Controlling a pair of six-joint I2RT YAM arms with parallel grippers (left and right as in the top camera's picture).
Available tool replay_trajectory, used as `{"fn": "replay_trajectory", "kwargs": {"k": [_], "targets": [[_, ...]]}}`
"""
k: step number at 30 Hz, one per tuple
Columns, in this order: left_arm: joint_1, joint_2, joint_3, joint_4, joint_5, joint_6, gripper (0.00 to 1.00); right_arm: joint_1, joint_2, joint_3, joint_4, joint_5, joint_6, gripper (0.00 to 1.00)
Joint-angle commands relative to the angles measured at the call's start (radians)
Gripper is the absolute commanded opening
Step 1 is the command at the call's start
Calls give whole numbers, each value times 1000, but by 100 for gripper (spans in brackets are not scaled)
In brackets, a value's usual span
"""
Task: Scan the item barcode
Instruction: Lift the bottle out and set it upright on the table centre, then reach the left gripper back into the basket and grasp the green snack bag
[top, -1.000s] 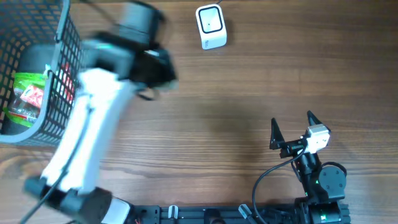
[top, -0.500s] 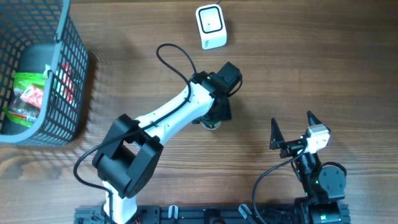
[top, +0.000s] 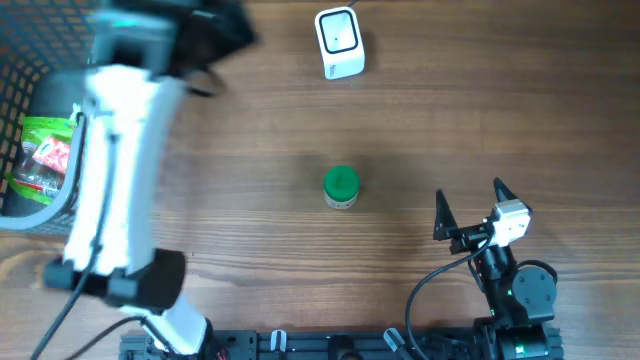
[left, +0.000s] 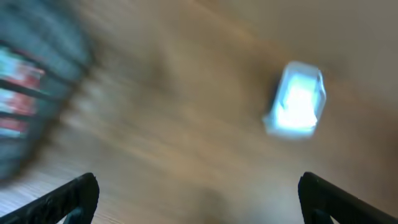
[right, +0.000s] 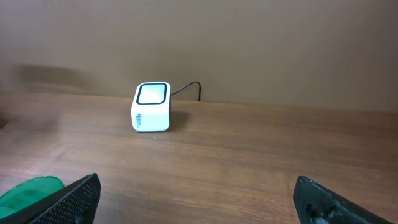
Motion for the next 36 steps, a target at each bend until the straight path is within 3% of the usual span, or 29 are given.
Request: {"fn": "replay_trajectory", "kwargs": {"k": [1, 6, 11, 19, 23, 32, 34, 36], "targets": [[267, -8, 28, -31, -74, 26, 100, -5, -5, -1, 6, -2, 7, 100], [595, 46, -51, -34, -66, 15, 100, -5, -5, -1, 6, -2, 7, 100], [754, 126, -230, 22, -39, 15, 100, -5, -5, -1, 6, -2, 8, 100], [830, 174, -650, 405, 19, 24, 100, -5, -5, -1, 6, -2, 8, 100], [837, 174, -792, 621, 160, 114, 100, -5, -5, -1, 6, -2, 7, 100], [837, 166, -811, 592, 53, 48, 98, -5, -5, -1, 6, -2, 7, 100], [837, 138, -800, 581, 45, 48, 93, -5, -5, -1, 6, -2, 7, 100], [837, 98, -789, 565, -4, 48, 81, -5, -4, -1, 6, -2, 7, 100]]}}
